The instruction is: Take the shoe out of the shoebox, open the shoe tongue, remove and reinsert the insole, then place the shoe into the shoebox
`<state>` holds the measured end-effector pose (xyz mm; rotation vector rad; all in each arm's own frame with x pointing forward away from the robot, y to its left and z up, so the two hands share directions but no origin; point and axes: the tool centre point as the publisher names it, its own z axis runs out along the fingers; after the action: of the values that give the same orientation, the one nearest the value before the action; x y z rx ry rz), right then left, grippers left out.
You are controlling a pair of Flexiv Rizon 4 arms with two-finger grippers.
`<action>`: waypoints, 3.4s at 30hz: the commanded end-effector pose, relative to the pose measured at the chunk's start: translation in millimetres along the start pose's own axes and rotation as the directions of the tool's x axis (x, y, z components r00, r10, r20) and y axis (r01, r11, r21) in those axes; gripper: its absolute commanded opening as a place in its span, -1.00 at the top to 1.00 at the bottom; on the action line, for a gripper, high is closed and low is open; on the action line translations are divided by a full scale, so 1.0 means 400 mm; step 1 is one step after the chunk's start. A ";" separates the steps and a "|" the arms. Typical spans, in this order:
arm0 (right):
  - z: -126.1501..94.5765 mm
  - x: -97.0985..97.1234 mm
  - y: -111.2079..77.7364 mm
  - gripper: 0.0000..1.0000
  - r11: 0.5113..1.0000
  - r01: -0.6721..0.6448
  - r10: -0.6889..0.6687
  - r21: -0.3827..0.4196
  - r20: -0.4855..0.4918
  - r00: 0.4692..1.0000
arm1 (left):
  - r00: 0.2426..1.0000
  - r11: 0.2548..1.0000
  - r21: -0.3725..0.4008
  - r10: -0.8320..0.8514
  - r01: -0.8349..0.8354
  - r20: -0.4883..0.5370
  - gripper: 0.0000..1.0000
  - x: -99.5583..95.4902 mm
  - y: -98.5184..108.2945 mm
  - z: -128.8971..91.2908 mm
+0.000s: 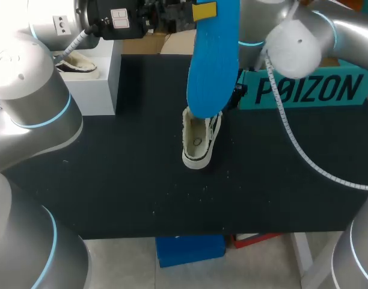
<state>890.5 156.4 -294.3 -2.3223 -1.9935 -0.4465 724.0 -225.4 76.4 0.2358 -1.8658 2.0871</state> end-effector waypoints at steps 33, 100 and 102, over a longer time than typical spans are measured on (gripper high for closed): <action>-0.129 -0.037 0.012 -1.00 0.982 -0.085 0.178 0.168 -0.687 0.705 | 1.000 1.000 -0.001 -0.001 0.001 0.002 1.00 -0.001 0.000 0.003; -0.144 -0.027 0.013 -1.00 0.989 0.001 0.125 0.149 -0.836 0.534 | 0.635 0.732 -0.335 0.681 -0.593 0.364 1.00 -0.068 0.234 -0.013; -0.144 -0.027 0.013 -1.00 0.989 0.001 0.125 0.149 -0.836 0.534 | 0.653 0.745 -0.328 0.667 -0.581 0.357 1.00 -0.070 0.249 -0.015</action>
<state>883.5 131.2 -240.4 -1.5459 -1.3605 -1.1284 715.5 -241.5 -12.4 0.0863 -2.8779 2.2571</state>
